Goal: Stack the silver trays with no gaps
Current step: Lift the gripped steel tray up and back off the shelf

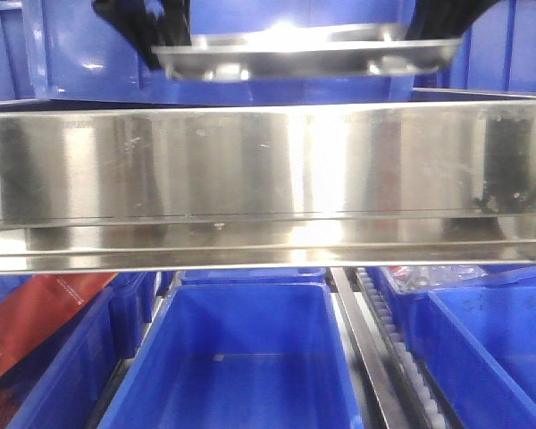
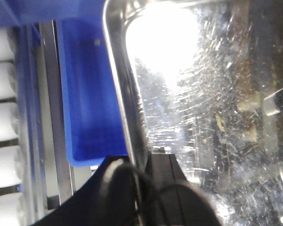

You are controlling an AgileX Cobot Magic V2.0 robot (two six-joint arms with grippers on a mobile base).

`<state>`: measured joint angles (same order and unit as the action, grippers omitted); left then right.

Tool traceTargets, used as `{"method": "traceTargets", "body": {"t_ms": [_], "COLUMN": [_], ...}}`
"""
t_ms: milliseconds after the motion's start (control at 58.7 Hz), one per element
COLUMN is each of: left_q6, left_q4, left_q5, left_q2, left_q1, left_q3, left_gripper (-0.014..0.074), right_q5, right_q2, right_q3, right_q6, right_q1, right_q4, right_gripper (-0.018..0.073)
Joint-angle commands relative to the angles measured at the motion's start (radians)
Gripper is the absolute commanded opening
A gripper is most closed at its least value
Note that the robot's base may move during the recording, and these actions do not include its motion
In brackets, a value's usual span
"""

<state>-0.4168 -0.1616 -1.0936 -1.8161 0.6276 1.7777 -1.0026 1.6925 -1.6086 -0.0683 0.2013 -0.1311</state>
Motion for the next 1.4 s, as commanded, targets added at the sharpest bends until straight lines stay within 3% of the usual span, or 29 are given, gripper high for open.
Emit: {"method": "traceTargets", "body": {"t_ms": [0, 239, 801, 1005, 1380], "left_q6": [0.013, 0.013, 0.013, 0.013, 0.013], "left_q4": [-0.021, -0.113, -0.164, -0.237, -0.237], "left_q5": [0.036, 0.157, 0.382, 0.485, 0.491], "left_q2": [0.036, 0.065, 0.065, 0.065, 0.065], "left_q1": [0.007, 0.007, 0.007, 0.007, 0.007], "left_q3": [0.029, 0.071, 0.142, 0.142, 0.142], "left_gripper": [0.0, 0.0, 0.0, 0.0, 0.0], "right_q5": [0.042, 0.112, 0.302, 0.367, 0.367], "right_q2": [-0.037, -0.053, -0.053, -0.053, -0.051], "right_q3": [-0.007, -0.071, -0.183, -0.183, -0.183], "right_q6": [-0.022, -0.022, -0.022, -0.022, -0.022], "right_q1": [0.009, 0.009, 0.009, 0.009, 0.009], "right_q4": [-0.023, -0.023, -0.023, -0.023, -0.023], "right_gripper": [-0.0079, -0.0079, -0.0079, -0.0079, -0.0079]}}
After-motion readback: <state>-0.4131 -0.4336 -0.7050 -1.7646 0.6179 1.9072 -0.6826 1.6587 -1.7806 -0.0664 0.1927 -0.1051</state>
